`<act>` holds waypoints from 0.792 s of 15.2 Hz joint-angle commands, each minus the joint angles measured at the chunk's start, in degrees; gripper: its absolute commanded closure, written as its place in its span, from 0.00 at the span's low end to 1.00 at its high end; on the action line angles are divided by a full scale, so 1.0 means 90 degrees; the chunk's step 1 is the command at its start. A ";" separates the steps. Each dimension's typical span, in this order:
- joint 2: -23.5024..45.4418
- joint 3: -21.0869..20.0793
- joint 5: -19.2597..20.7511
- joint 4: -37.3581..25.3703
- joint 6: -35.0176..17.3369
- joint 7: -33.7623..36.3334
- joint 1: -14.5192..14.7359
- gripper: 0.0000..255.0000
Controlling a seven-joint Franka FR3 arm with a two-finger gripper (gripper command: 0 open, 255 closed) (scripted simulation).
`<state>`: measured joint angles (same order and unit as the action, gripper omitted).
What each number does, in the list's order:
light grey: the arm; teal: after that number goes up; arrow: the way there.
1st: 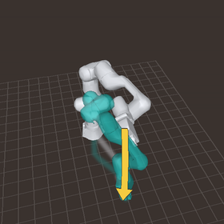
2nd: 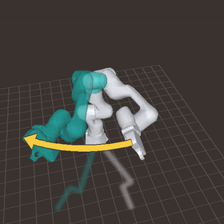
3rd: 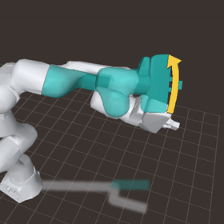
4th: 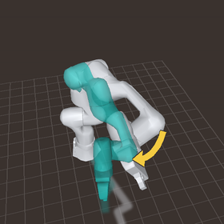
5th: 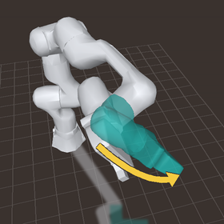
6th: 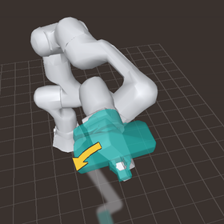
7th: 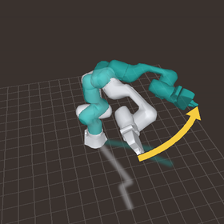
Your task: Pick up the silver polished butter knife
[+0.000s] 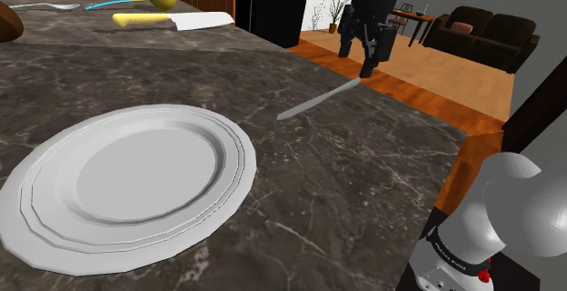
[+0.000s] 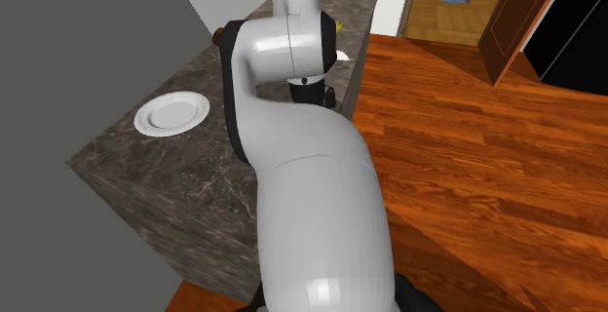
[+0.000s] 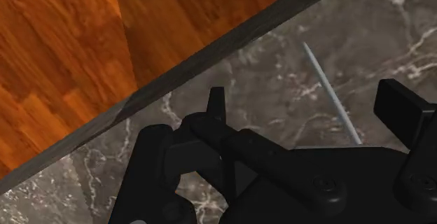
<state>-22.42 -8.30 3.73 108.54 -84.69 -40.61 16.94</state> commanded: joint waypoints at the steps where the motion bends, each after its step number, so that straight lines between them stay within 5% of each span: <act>1: 0.0202 -0.0134 0.0020 -0.0286 0.0110 -0.0625 0.0258 0.00; 6: 0.0510 -0.0435 0.0057 -0.0841 0.0394 -0.1991 0.0798 0.00; 12: 0.0331 -0.0421 0.0021 -0.0140 -0.0129 -0.1960 0.0814 0.00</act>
<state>-19.40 -12.10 3.92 106.46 -85.06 -58.24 24.26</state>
